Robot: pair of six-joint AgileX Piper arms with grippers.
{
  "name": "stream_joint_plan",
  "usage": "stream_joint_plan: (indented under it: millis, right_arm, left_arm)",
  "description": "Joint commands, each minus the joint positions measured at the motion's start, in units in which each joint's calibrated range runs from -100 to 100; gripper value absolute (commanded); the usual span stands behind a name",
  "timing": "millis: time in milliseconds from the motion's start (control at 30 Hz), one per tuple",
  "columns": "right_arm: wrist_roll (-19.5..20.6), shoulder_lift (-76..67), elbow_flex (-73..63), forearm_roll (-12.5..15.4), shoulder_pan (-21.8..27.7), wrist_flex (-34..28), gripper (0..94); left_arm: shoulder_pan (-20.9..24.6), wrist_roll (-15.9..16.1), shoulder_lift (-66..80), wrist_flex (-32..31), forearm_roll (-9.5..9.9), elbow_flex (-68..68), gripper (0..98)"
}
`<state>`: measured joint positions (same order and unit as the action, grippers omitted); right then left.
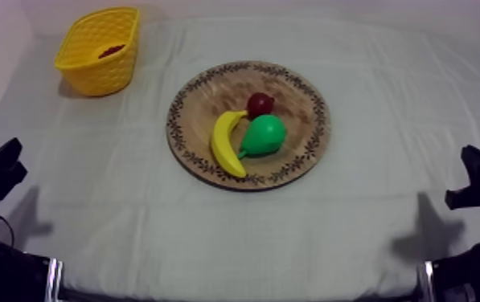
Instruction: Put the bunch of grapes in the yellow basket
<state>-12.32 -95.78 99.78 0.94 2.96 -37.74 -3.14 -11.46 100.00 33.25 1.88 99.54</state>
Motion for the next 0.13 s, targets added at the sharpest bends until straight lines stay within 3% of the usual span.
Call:
stream_joint_plan:
  millis: [0, 100]
  right_arm:
    - [0.01, 0.02, -0.01, 0.01, 0.03, 0.00, 0.3]
    - [0.01, 0.02, -0.01, 0.01, 0.03, 0.00, 0.3]
  left_arm:
    - [0.07, 0.01, -0.01, -0.02, 0.00, 0.01, 0.0]
    - [0.18, 0.02, 0.00, -0.02, 0.00, 0.01, 0.0]
